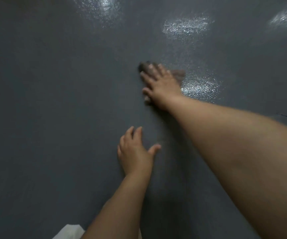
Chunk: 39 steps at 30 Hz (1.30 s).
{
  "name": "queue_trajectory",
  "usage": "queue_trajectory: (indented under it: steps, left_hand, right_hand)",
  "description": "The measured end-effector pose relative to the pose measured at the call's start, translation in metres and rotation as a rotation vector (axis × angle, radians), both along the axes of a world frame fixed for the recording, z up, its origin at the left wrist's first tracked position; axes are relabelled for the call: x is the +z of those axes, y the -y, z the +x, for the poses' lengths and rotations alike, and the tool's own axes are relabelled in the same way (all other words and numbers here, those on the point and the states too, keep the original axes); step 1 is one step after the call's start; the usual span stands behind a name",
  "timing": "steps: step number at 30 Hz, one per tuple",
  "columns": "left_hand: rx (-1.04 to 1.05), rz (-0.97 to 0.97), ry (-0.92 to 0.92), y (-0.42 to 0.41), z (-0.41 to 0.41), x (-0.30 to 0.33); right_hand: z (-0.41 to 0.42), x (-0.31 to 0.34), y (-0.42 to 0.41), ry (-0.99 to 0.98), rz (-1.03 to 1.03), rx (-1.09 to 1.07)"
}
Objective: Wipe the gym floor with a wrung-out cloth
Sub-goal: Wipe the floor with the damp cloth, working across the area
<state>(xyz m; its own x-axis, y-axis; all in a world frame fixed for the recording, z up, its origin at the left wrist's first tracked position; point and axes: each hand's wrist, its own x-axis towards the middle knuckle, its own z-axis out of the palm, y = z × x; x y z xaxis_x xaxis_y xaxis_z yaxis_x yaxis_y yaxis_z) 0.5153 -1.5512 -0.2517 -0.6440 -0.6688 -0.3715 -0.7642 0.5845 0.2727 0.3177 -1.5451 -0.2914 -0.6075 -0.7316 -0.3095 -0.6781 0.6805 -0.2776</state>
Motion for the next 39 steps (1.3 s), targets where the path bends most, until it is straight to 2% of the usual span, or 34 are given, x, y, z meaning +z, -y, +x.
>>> queue_trajectory:
  steps: [4, 9, 13, 20, 22, 24, 29, 35, 39]
  left_hand:
    - [0.119, 0.040, -0.010, 0.044, -0.014, 0.004]
    - [0.016, 0.093, 0.184, 0.045, -0.017, -0.003]
    - [0.021, 0.070, 0.184, 0.042, -0.015, -0.009]
    - [0.018, 0.066, 0.195, 0.045, -0.018, -0.011]
    - [0.015, 0.060, 0.183, 0.046, -0.018, -0.011]
    - [0.017, 0.059, 0.186, 0.047, -0.019, -0.011]
    - [0.052, 0.073, 0.220, 0.046, -0.023, -0.007]
    - [0.098, 0.113, 0.237, 0.044, -0.030, -0.004]
    - [0.079, 0.085, 0.248, 0.043, -0.029, -0.002]
  right_hand:
    - [-0.048, 0.004, -0.018, 0.007, 0.054, -0.307]
    - [-0.043, -0.003, 0.012, -0.038, 0.030, -0.400]
    - [-0.040, 0.000, 0.050, -0.001, 0.002, -0.256]
    - [0.001, 0.005, 0.116, 0.116, -0.081, 0.118]
    - [0.015, 0.002, 0.123, 0.091, -0.085, 0.226]
    - [0.019, -0.003, 0.118, 0.056, -0.106, 0.240]
    - [-0.002, -0.003, 0.071, 0.043, -0.137, 0.107]
    - [-0.048, -0.007, -0.039, -0.025, -0.158, -0.279]
    - [-0.024, -0.009, -0.068, -0.061, -0.125, -0.460]
